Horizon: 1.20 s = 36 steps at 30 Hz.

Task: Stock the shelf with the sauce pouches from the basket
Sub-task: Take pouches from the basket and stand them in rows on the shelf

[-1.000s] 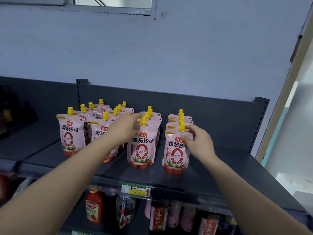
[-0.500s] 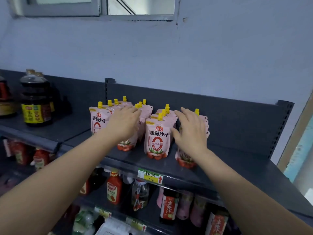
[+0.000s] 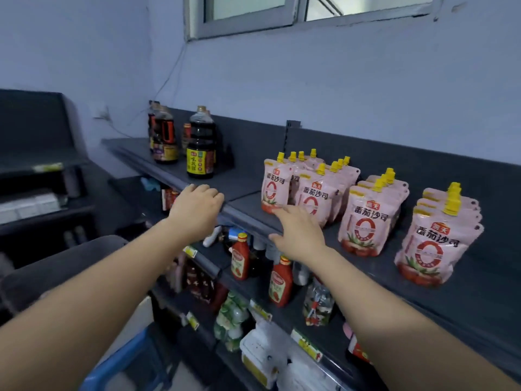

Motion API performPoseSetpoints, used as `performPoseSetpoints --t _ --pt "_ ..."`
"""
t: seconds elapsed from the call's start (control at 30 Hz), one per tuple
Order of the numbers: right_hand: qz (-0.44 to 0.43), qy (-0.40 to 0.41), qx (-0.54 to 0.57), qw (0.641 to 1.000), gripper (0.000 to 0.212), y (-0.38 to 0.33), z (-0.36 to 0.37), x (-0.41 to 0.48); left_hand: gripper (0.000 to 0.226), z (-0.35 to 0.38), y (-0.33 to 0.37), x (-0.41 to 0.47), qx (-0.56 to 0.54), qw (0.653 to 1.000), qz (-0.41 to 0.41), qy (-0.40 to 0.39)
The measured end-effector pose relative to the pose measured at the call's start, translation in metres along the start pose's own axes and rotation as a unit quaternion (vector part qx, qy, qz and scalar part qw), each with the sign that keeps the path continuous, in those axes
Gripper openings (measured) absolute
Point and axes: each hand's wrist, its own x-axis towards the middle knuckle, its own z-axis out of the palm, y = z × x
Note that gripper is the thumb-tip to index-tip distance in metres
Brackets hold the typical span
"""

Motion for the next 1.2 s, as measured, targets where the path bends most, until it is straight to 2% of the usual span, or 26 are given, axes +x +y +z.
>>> performPoseSetpoints --t 0.1,0.3,0.63,0.77,0.97,1.2 --pt "-0.038 -0.026 0.009 0.999 0.057 -0.038 0.023 0.02 0.048 0.021 -0.039 -0.027 0.014 0.998 -0.042 -0.048" --pt "-0.096 -0.072 0.03 0.992 0.055 -0.118 0.072 0.067 0.039 0.074 -0.124 -0.069 0.043 0.988 -0.109 -0.101" --pt "-0.145 -0.148 0.066 0.976 0.044 -0.248 0.162 0.156 0.04 0.161 -0.253 -0.114 0.021 0.962 -0.177 -0.207" --pt "-0.154 -0.174 0.078 0.969 0.03 -0.286 0.196 0.186 0.036 0.201 -0.288 -0.126 0.019 0.951 -0.195 -0.24" --pt "-0.165 -0.228 0.079 0.956 0.045 -0.325 0.252 0.229 0.035 0.256 -0.321 -0.128 -0.006 0.935 -0.218 -0.279" --pt "-0.183 -0.278 0.113 0.936 0.045 -0.352 0.333 0.289 0.032 0.344 -0.351 -0.114 -0.022 0.909 -0.255 -0.328"
